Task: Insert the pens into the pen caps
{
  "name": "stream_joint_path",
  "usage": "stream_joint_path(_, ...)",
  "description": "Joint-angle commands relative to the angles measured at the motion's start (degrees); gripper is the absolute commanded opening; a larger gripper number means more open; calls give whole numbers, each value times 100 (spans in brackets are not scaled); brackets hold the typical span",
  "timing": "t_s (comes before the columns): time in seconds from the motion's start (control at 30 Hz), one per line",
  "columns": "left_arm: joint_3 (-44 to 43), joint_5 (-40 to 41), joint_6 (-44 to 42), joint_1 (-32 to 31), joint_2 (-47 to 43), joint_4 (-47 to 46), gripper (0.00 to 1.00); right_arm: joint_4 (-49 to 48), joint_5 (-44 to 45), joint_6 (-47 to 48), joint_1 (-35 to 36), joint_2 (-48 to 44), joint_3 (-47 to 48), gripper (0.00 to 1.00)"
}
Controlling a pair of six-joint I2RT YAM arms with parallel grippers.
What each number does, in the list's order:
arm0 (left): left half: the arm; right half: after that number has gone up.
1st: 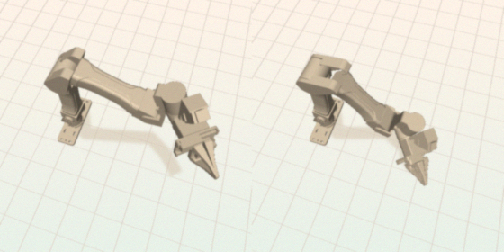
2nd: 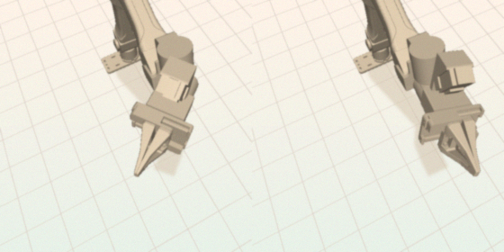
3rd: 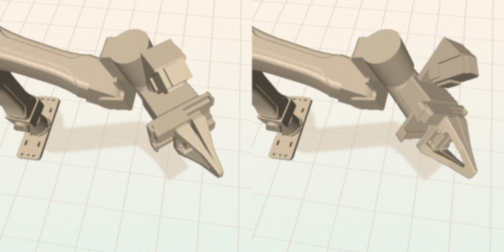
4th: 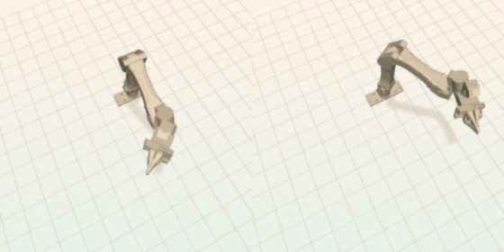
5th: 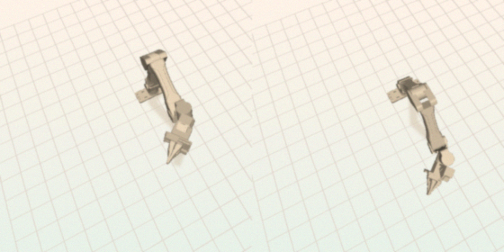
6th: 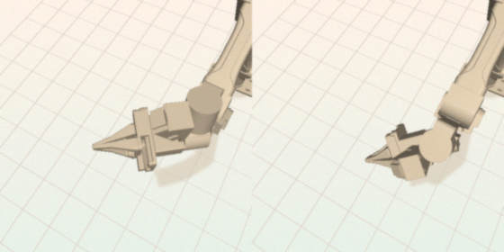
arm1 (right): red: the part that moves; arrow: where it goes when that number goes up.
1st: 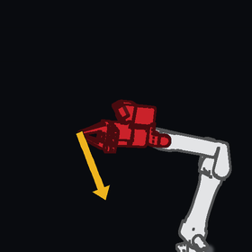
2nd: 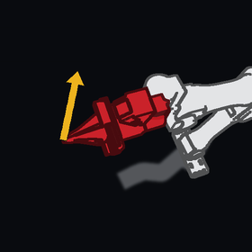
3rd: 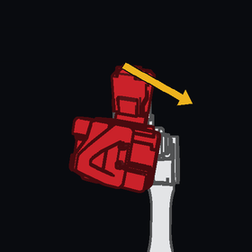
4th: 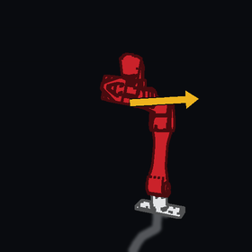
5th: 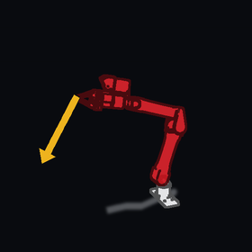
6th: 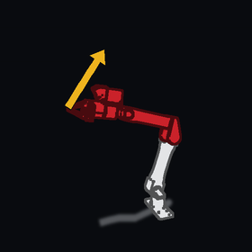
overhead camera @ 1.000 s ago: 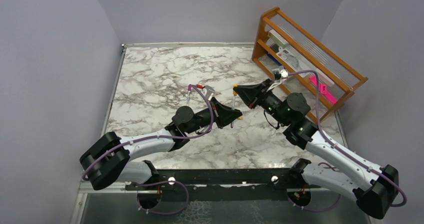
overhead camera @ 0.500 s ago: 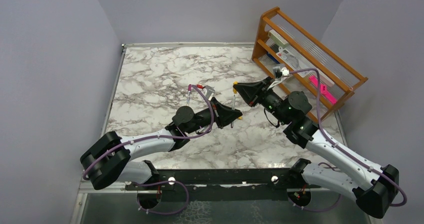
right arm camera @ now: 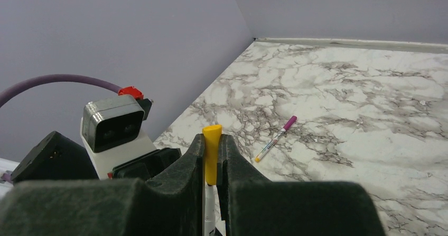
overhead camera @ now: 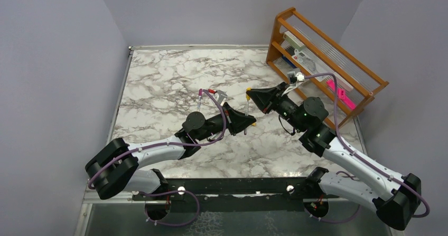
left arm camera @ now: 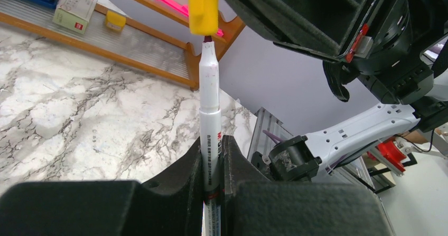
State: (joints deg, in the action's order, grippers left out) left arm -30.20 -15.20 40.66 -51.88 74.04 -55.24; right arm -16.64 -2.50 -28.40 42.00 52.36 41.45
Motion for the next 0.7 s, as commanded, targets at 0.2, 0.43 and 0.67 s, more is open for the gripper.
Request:
stream_joint_path(0.2,-137,-49,38,-32,50,-303,0,-19,-136,-40,10,-129,-173,1)
stream_joint_path(0.43,-264,-12,30,-32,109,-329,0,-50,-158,-182,16,-185,-304,1)
stream_joint_path(0.67,-577,24,11,-32,191,-346,0,-222,-168,-383,15,-294,-611,1)
